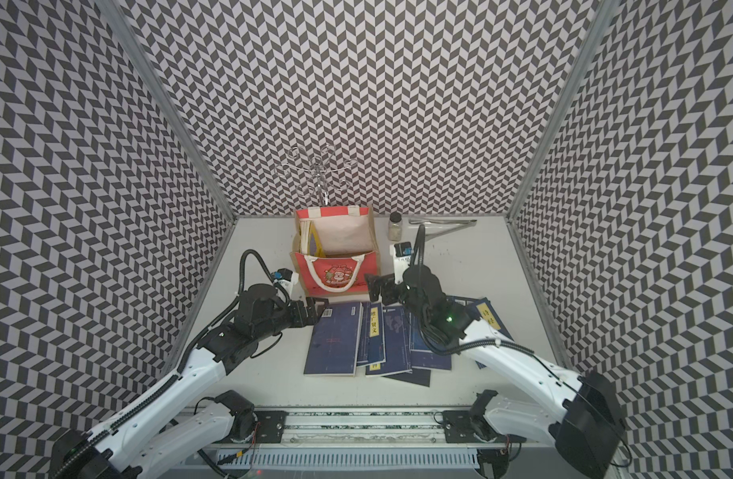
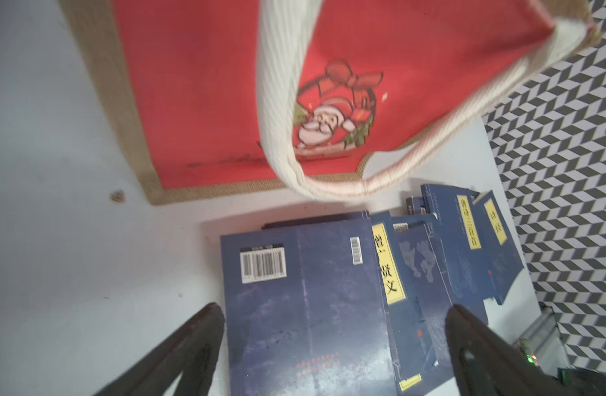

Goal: Put the books into the canvas bag
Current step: Pick up the book from the book.

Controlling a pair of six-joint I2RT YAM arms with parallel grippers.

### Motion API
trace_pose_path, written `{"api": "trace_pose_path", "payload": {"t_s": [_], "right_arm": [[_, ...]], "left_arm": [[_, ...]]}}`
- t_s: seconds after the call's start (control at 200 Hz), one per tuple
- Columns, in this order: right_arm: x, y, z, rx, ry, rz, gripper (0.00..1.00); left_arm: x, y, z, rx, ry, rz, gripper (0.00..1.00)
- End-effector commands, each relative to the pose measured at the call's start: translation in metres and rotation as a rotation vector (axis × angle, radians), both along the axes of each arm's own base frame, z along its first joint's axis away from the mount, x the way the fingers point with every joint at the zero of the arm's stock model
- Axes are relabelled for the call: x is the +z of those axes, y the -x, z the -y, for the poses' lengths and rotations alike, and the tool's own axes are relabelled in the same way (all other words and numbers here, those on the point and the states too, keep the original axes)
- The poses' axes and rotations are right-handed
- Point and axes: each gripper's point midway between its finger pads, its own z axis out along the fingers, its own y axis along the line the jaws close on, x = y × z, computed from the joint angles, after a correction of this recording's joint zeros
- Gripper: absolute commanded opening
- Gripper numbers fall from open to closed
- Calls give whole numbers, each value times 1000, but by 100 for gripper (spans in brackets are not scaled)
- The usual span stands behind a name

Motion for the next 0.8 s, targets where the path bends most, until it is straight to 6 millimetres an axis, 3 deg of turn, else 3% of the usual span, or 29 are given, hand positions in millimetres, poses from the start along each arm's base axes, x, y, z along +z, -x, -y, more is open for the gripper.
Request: {"api": "trace_pose_path", "payload": {"t_s": [0.0, 0.205, 0.446, 0.641, 0.791], "right_arm": [[-29, 38, -15, 165, -37, -47, 99], [-78, 66, -30, 258, -14, -152, 99], [-108, 79, -45, 306, -13, -245, 99], [-121, 78, -43, 277, 23, -270, 99], [-125, 75, -43, 266, 38, -279, 99]], "left_arm": [[0, 6, 11, 1, 117, 7, 99], [-46, 21, 6, 15, 92, -91, 100], [-75, 30, -5, 51, 63, -129, 100], [-86, 35, 1, 16, 78, -157, 100], [-81, 39, 10, -19, 114, -145, 99]]}}
